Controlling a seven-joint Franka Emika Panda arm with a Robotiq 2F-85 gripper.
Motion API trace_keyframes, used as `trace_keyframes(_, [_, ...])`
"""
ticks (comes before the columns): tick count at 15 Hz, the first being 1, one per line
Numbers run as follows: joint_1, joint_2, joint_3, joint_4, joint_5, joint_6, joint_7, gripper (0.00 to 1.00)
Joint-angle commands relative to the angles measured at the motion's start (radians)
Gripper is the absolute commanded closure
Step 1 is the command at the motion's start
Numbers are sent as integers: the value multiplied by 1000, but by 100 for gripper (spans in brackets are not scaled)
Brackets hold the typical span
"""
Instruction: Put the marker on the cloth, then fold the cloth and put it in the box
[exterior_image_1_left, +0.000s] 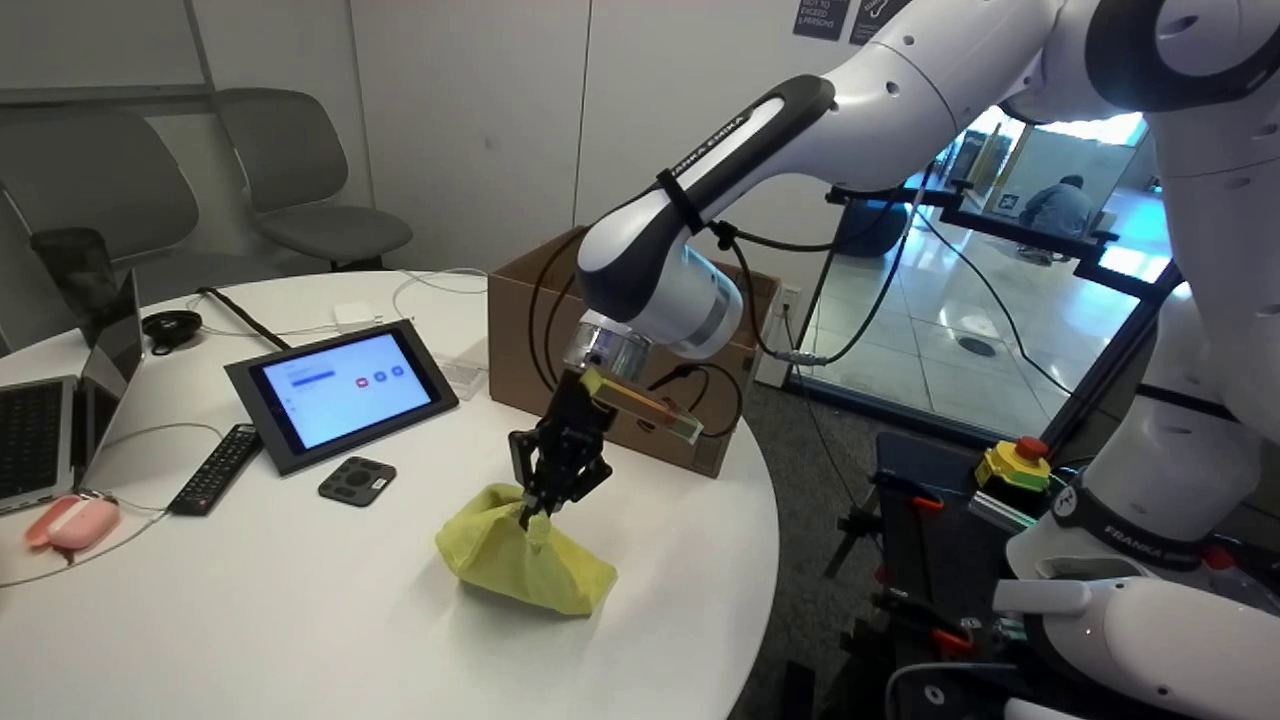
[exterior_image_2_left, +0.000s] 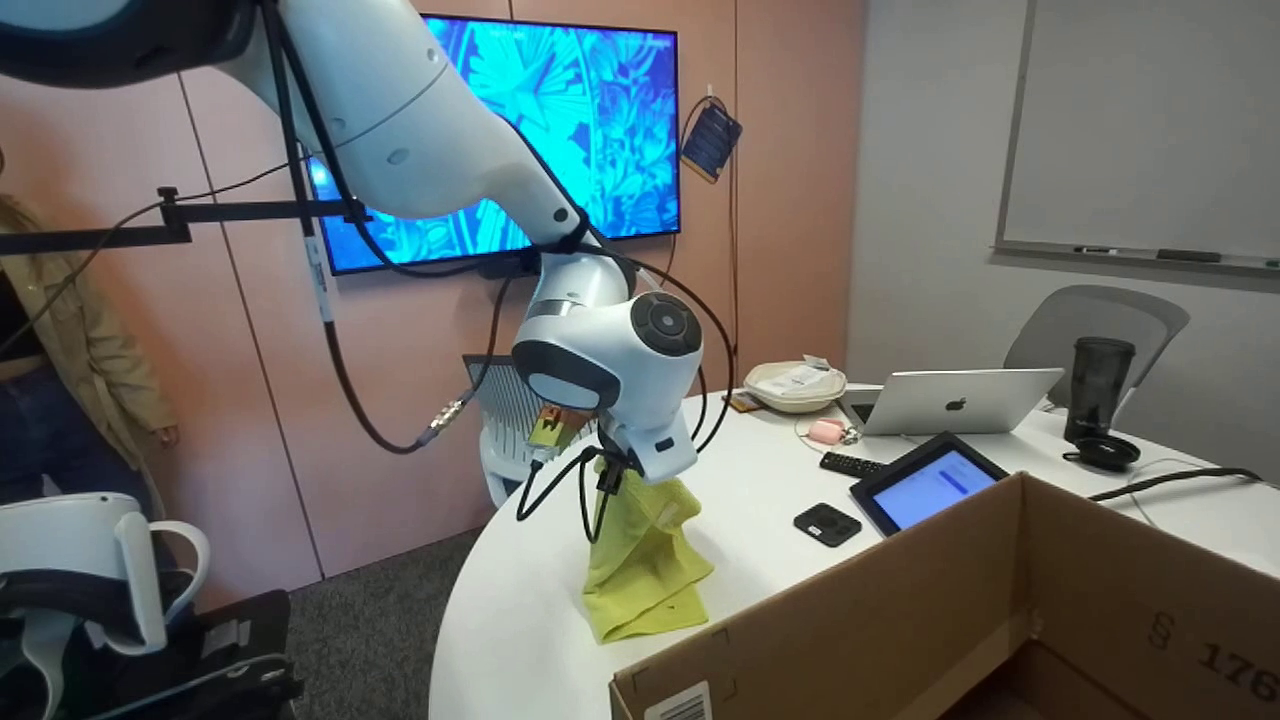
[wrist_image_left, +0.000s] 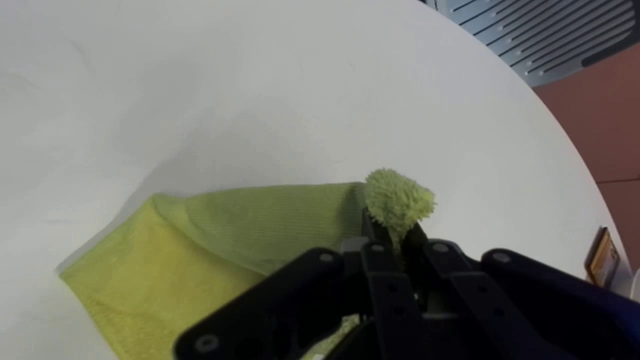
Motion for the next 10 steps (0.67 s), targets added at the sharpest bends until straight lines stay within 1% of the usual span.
trace_keyframes(1, [15,19,-69,-3,54,-10,13,96])
trace_keyframes(3, [16,36,-101,-9,75,7,32,96])
trace_keyframes(5, [31,55,-137,-9,71,19,65,95])
trace_keyframes(7, [52,74,-166,-5,43,21,105,95])
trace_keyframes(10, [122,99,-218,-2,-39,13,209,95])
